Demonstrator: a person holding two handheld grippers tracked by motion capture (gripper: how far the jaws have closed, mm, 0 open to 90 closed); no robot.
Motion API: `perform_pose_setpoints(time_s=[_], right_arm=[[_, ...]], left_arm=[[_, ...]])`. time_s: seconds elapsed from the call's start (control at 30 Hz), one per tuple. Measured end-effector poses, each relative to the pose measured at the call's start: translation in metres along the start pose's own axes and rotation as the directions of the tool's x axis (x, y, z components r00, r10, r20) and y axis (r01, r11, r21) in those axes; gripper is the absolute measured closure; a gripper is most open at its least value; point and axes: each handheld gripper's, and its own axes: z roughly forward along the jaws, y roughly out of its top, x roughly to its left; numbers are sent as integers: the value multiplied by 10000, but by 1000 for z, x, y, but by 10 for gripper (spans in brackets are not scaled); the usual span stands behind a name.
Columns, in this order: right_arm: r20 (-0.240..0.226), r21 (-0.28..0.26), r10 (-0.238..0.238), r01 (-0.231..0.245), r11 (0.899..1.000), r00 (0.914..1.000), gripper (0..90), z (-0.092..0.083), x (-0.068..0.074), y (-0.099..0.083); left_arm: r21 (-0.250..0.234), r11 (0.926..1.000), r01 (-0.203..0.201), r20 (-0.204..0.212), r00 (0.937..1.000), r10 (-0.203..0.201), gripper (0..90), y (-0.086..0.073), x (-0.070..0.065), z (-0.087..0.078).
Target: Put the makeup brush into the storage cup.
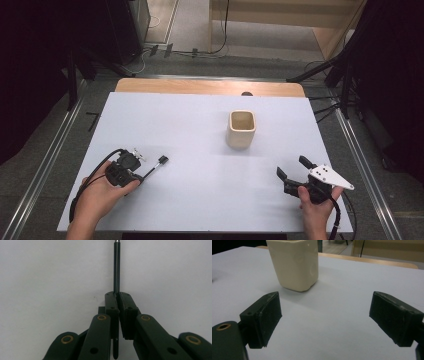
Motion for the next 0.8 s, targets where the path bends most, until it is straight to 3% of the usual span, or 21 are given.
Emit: perform_pose_setpoints(time_s=[0.17,0.23,0.5,0.53,0.6,0.63,0.67,0.8], right_arm=[[-155,-155,-181,179,9997,9997,112,0,5,13],[-427,-211,20,-29,9998,9991,112,3,8,19],[-964,90,-394,405,9991,9946,113,23,33,36],[-1075,112,-411,426,9990,9934,113,25,36,38],[-1215,152,-445,466,9988,9916,113,30,41,43],[-1290,165,-448,473,9987,9906,113,33,43,45],[-1354,168,-449,476,9987,9898,114,35,45,47],[-1616,180,-448,484,9987,9858,117,43,53,55]], left_arm=[[-1204,9926,160,314,9994,-123,869,-2,4,-15],[-1626,9866,128,614,9981,-28,869,-1,5,-18],[-2974,9540,373,1083,9941,-51,869,7,7,-23],[-2974,9540,373,1083,9941,-51,869,7,7,-23],[-3348,9411,467,1215,9926,-60,869,11,7,-24],[-3315,9426,415,1183,9930,-21,869,12,6,-23],[-3427,9387,372,1103,9939,9,869,13,5,-23],[-3958,9174,421,1144,9934,38,869,19,1,-22]])
